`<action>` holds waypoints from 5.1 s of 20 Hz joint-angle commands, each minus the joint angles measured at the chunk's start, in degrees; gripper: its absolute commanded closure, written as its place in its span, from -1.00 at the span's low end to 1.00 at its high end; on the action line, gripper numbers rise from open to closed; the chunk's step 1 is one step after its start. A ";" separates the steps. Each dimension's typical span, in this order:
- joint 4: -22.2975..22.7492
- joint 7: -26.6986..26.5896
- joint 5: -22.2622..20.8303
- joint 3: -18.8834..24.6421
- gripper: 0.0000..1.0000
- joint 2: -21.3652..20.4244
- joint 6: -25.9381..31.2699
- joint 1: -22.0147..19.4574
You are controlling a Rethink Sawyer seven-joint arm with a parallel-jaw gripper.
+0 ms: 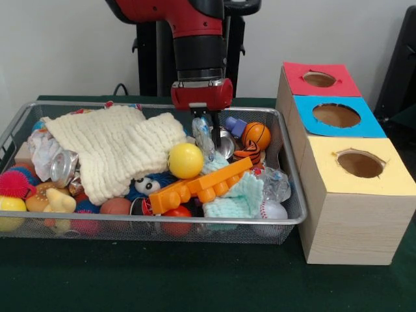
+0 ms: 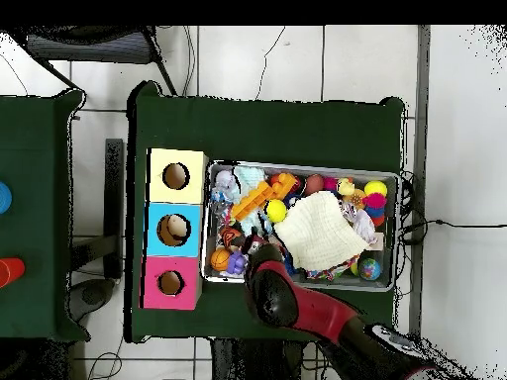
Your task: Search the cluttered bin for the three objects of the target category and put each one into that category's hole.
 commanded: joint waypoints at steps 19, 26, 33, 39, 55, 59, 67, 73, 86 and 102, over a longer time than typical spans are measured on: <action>4.35 14.09 15.86 -13.09 1.00 -19.85 18.26 21.17; -2.75 10.25 22.51 -29.26 1.00 -14.01 28.23 36.94; -8.84 12.78 26.15 -44.80 1.00 -7.00 37.10 53.41; -16.34 16.50 25.71 -58.39 1.00 1.28 46.48 67.35; -21.47 25.20 29.15 -63.73 1.00 7.69 52.08 78.03; -23.08 28.39 30.73 -64.95 1.00 9.27 53.56 80.31; -29.05 34.00 31.74 -67.33 1.00 14.71 57.28 83.21; -32.52 36.35 31.42 -67.47 1.00 17.44 58.28 83.58; -20.15 39.87 39.43 -52.01 1.00 9.55 31.86 78.43; -3.21 55.39 31.11 -34.38 1.00 1.23 -6.00 67.59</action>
